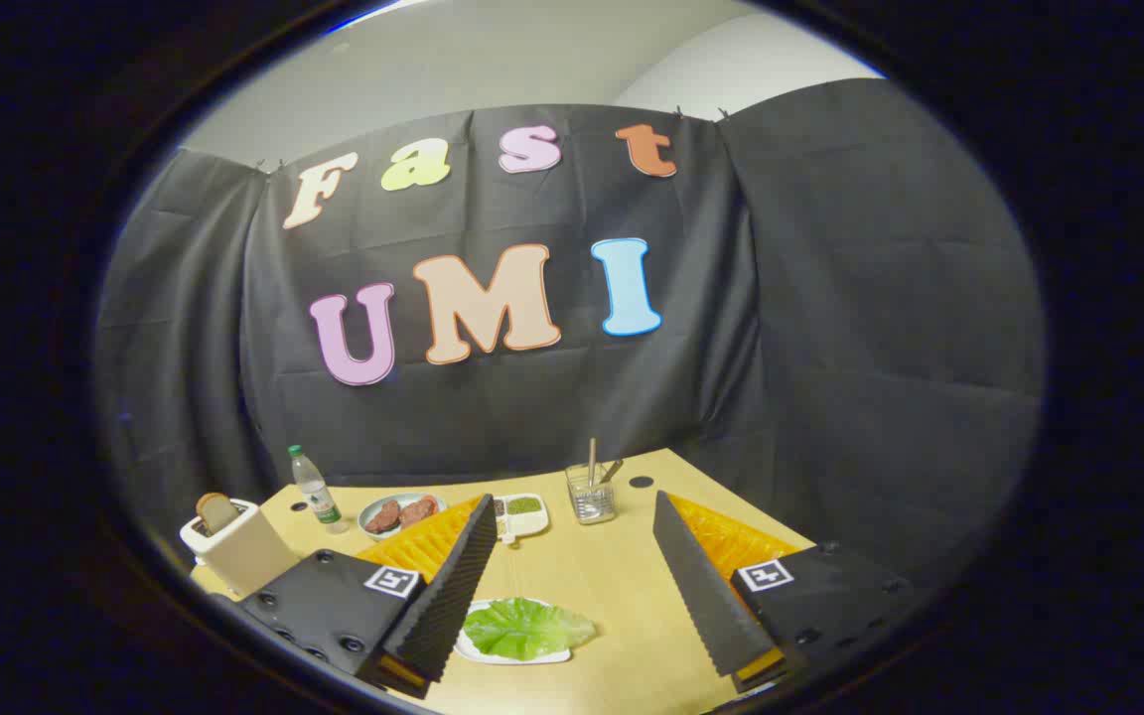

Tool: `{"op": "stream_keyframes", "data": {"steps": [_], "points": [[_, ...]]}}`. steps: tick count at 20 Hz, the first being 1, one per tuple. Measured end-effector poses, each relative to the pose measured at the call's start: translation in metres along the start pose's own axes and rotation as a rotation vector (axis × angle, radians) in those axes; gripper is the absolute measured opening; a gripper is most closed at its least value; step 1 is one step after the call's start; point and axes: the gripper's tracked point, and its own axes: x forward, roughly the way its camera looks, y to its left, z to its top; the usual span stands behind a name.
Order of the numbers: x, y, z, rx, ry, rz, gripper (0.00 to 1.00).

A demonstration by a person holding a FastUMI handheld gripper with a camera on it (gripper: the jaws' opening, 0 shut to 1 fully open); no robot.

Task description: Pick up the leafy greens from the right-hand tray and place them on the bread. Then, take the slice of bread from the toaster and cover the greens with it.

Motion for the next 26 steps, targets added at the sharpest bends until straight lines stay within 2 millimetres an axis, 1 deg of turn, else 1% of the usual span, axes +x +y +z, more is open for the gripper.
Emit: {"op": "stream_keyframes", "data": {"steps": [8,12,20,24,26], "points": [[0.011,0.005,-0.008,0.008,0.017,0.002,1.00],[0.011,0.004,-0.008,0.011,0.018,-0.003,1.00],[0.012,0.000,-0.018,0.006,0.041,-0.007,1.00],[0.017,-0.005,-0.027,0.008,0.060,-0.004,1.00],[0.024,-0.008,-0.038,0.005,0.088,0.001,1.00]]}}
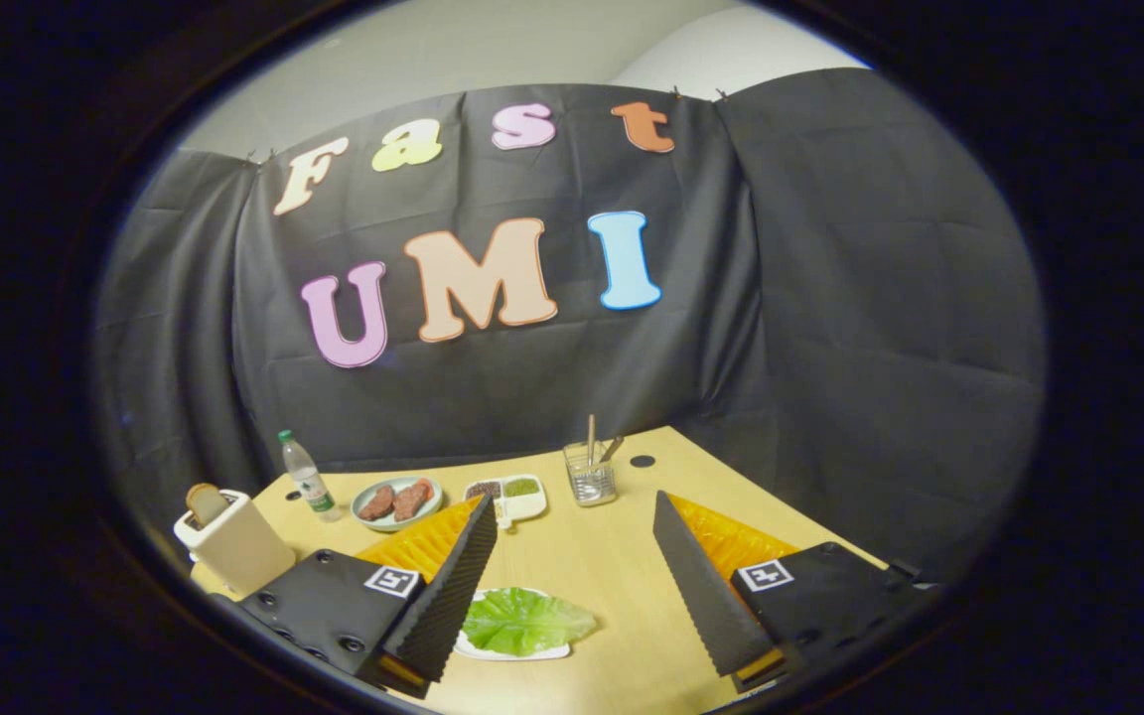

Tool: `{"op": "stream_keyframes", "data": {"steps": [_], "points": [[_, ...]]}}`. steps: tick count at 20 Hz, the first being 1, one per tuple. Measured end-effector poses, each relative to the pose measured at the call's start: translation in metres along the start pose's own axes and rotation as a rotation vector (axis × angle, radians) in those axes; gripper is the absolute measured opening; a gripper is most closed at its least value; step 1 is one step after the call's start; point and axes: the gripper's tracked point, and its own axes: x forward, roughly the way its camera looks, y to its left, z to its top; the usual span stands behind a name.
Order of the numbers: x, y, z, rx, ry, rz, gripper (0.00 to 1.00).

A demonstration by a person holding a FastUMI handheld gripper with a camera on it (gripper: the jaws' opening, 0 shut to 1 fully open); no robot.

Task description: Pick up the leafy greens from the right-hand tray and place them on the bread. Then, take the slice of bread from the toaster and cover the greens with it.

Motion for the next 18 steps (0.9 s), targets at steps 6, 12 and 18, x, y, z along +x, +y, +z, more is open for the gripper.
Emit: {"op": "stream_keyframes", "data": {"steps": [6,12,18], "points": [[0.027,-0.008,-0.050,0.004,0.151,0.054,1.00],[0.054,-0.009,-0.124,0.026,0.362,0.120,1.00],[0.070,-0.005,-0.179,0.003,0.506,0.147,1.00]]}}
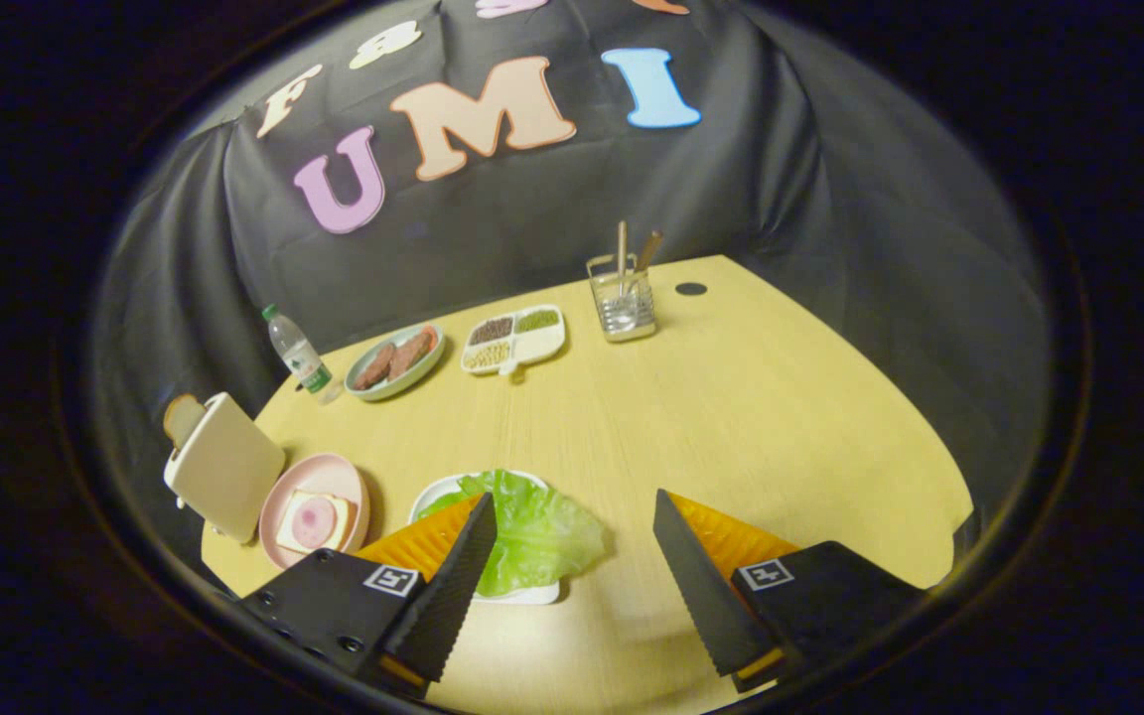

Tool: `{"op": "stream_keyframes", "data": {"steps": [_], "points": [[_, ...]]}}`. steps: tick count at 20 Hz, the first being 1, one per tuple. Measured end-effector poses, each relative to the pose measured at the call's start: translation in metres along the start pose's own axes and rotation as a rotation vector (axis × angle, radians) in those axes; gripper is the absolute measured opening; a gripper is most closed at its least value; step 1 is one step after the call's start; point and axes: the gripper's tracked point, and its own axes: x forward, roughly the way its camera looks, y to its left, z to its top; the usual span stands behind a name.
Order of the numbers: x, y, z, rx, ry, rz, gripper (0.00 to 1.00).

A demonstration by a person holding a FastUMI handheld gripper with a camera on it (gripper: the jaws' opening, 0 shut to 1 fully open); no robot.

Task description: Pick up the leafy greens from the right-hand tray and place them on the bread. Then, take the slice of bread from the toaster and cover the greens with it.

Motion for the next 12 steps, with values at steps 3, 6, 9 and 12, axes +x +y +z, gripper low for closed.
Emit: {"op": "stream_keyframes", "data": {"steps": [3,6,9,12], "points": [[0.015,0.004,-0.017,-0.006,0.062,0.017,1.00],[0.029,0.006,-0.030,0.003,0.118,0.027,0.99],[0.039,0.008,-0.038,0.018,0.154,0.033,0.99],[0.047,0.008,-0.046,0.030,0.182,0.036,0.98]]}}
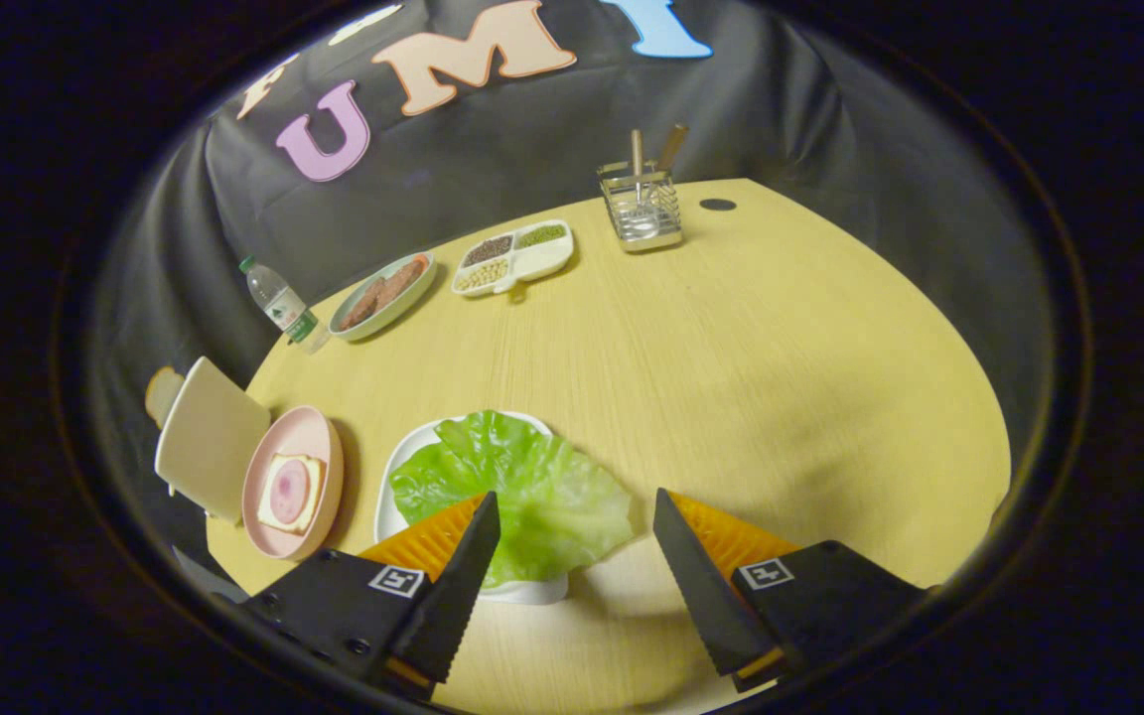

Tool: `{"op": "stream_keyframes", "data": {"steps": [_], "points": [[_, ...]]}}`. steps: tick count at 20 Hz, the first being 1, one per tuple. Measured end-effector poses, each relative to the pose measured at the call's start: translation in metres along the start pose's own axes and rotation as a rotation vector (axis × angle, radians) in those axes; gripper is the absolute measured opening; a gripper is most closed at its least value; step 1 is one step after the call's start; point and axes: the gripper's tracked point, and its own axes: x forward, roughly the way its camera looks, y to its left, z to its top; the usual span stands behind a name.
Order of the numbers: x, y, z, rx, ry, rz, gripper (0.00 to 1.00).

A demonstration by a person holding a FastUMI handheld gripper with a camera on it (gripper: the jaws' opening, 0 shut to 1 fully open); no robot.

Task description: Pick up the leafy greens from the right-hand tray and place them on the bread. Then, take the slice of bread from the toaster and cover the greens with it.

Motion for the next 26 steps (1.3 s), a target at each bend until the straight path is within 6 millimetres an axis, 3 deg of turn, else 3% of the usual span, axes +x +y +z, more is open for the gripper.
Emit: {"op": "stream_keyframes", "data": {"steps": [7,8,14,20,26], "points": [[0.006,0.007,0.002,0.042,0.001,0.018,0.73],[0.007,0.007,0.003,0.046,-0.006,0.020,0.73],[0.002,0.007,0.006,0.078,-0.012,0.004,0.10],[-0.006,0.014,0.013,0.079,-0.018,0.003,0.03],[-0.030,0.041,0.037,0.097,-0.071,0.042,0.03]]}}
